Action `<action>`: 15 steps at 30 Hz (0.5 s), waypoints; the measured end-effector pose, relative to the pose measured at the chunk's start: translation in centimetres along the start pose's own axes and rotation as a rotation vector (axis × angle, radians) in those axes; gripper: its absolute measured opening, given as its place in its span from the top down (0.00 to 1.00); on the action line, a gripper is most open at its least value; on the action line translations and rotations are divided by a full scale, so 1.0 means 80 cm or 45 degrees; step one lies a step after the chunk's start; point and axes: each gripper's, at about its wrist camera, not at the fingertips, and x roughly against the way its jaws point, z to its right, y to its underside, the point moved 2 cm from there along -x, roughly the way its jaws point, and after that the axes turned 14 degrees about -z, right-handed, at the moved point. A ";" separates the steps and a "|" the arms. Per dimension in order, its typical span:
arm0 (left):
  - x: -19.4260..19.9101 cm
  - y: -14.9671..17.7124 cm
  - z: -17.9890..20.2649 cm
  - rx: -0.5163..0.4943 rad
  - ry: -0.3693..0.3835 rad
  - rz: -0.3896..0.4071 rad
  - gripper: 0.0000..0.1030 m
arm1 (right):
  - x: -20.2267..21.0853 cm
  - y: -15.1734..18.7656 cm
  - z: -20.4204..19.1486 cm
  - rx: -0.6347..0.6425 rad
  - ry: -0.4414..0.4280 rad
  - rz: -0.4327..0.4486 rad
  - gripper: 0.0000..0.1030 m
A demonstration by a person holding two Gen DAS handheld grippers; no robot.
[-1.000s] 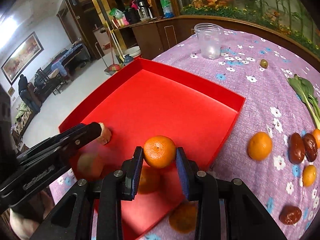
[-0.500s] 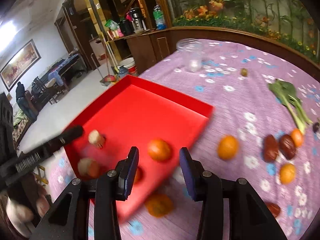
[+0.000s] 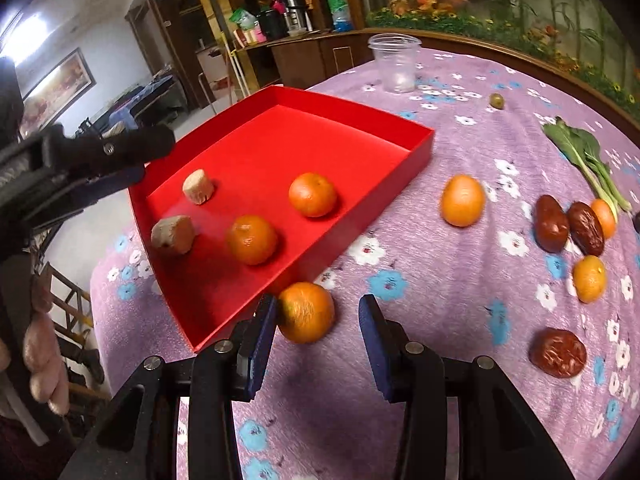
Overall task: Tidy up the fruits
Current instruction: 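Carry both items over the red tray and release them inside, then grasp a red date with the left tool while the right tool grasps a mandarin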
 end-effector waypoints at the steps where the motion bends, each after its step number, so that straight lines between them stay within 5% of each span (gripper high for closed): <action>1: -0.001 0.001 0.003 -0.004 0.001 -0.004 0.35 | -0.002 -0.001 -0.002 0.009 -0.001 0.005 0.55; 4: -0.004 0.002 0.013 -0.020 0.008 -0.019 0.35 | -0.008 0.001 -0.001 0.007 -0.038 -0.002 0.56; 7: -0.007 0.006 0.025 -0.049 0.005 -0.029 0.35 | -0.005 0.005 0.000 0.003 -0.107 -0.007 0.69; 15: -0.026 0.018 0.062 -0.152 0.029 -0.089 0.35 | 0.049 0.057 0.069 -0.174 -0.016 0.070 0.69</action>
